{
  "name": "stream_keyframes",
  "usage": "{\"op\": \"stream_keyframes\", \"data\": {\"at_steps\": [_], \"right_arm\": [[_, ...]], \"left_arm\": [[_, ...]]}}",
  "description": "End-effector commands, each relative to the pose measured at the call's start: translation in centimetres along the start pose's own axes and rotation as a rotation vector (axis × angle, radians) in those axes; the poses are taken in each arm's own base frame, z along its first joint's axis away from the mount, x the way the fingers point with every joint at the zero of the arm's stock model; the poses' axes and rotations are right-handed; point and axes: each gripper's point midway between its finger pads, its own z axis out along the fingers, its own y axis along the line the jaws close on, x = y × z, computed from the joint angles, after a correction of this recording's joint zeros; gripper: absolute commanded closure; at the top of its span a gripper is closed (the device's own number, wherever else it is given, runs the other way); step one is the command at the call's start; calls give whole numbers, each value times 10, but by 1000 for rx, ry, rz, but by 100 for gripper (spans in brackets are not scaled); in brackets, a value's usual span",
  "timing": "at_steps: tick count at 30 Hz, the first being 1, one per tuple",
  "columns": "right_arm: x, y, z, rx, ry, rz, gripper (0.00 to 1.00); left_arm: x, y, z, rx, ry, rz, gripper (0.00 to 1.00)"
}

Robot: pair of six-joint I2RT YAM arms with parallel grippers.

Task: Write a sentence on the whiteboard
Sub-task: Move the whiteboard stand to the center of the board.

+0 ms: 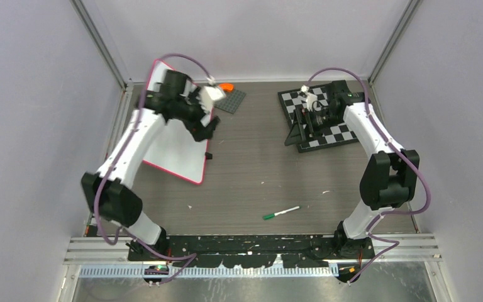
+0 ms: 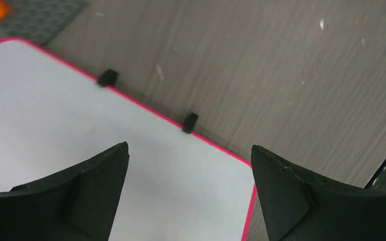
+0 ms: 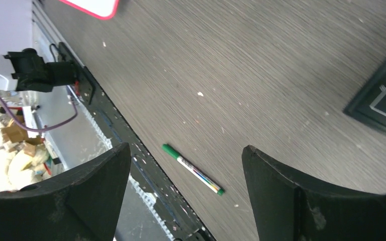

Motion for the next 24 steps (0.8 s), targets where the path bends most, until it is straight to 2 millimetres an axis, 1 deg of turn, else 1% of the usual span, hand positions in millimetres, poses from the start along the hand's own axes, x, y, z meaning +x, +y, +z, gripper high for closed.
{"op": "stream_keyframes", "data": {"at_steps": [1,3,4,5,7,10,13,16,17,21,24], "right_arm": [[10,1,-34,89,-57,-62,13],[13,-3,-42,118,-91,-65,12],[16,-4,-44,131,-94,-75,12],[21,-4,-45,136,-84,-92,11],[34,-9,-52,147,-59,-94,11],[46,-10,-57,128,-24,-80,11],[53,-14,-59,103,-1,-43,12],[51,-20,-64,83,-16,2,12],[50,-22,-66,75,-24,17,12],[57,-24,-69,48,13,-1,12],[65,-35,-69,113,30,-26,12]], "left_arm": [[56,-33,60,104,323,214,12],[69,-39,89,156,383,260,20],[74,-39,100,172,405,278,24],[78,-40,108,190,422,292,26],[87,-36,122,202,454,312,28],[101,-27,138,196,497,357,30],[117,-23,147,205,553,386,32],[133,-19,152,203,603,397,33],[138,-17,154,200,618,405,34],[154,-17,156,225,660,423,50],[158,-22,153,253,674,419,62]]}}
